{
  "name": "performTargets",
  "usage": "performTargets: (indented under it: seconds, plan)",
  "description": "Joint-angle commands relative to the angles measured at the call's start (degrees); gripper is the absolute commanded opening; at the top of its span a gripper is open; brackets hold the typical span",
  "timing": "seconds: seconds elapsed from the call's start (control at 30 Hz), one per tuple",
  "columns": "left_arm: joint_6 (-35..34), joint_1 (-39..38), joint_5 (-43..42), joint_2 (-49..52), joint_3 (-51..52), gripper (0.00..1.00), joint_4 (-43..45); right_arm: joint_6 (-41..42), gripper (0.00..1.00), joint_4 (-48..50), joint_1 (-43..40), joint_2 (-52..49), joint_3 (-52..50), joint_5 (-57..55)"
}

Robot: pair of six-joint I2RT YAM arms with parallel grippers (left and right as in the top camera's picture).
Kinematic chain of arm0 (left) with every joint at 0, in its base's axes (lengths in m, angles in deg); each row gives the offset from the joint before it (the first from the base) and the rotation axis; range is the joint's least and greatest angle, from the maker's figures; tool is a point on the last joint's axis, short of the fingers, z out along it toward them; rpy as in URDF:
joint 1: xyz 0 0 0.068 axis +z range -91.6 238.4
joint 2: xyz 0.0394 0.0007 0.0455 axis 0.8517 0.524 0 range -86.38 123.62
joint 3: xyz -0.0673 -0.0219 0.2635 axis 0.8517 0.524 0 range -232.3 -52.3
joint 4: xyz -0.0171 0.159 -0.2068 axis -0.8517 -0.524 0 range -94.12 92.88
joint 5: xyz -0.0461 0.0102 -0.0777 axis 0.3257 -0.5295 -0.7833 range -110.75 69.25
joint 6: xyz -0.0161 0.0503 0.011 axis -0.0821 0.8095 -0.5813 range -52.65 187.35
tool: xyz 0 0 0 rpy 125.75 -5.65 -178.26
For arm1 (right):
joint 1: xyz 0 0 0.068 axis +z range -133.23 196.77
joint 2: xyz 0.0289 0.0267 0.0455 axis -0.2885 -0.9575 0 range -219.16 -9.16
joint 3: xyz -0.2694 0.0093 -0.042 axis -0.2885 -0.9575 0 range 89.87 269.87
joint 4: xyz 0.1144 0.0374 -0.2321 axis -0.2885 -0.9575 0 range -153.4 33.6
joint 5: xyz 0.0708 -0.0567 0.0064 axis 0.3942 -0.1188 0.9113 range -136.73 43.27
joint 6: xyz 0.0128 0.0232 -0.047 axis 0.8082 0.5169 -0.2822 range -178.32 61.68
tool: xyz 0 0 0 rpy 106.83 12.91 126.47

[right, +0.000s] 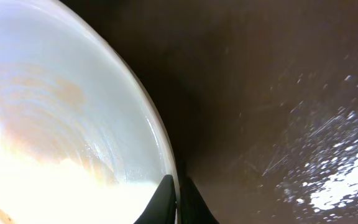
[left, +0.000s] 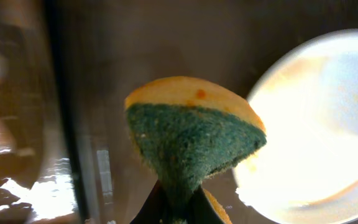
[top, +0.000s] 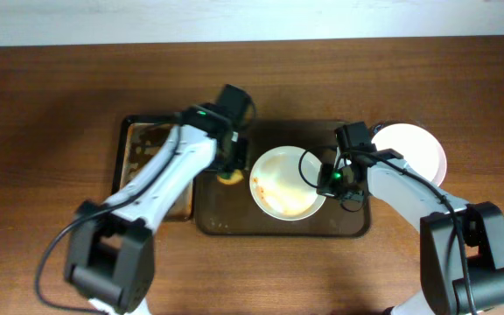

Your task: Clean dirty plates on tray and stack at the side

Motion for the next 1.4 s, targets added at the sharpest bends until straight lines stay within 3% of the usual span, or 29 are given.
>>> performTargets:
  seconds: [0.0,0.23,0.37,0.47,0.67,0.9,1.07,1.27,1.37]
  plan:
    - [0.09,6.58,3.52,-2.86,-0.85,0.0,-1.16,-4.13,0.04,-1.42,-0.37,2.05,3.63,-3.3]
    - [0.11,18.8,2.97,-2.84,-0.76,0.0,-1.29,-12.28,0.04,-6.03,2.64,14.16,7.5,-19.8]
    - [0.31,20.15,2.99,-2.82,-0.5,0.0,-1.27,-19.06,0.04,-5.79,12.0,18.49,7.52,-38.25]
    - [0.31,20.15,3.02,-2.82,-0.5,0.0,-1.29,-24.44,0.04,-4.94,20.26,18.49,7.52,-44.13]
    - [0.31,20.15,2.99,-2.82,-0.5,0.0,-1.31,-24.48,0.04,1.57,31.67,18.47,7.52,-71.73]
    - [0.31,20.15,3.02,-2.82,-0.5,0.0,-1.31,-19.74,0.04,3.21,31.74,18.47,7.52,-73.59]
    - [0.31,20.15,2.99,-2.82,-0.5,0.0,-1.33,-5.42,0.04,-3.19,22.27,18.47,7.52,-56.41]
    - [0.33,20.15,3.02,-2.84,-0.5,0.0,-1.4,6.45,0.04,-7.52,-10.47,18.47,7.52,-30.34]
    - [0.33,20.15,3.06,-2.82,-0.5,0.0,-1.42,6.25,0.04,-7.98,-23.52,17.57,7.5,-20.76]
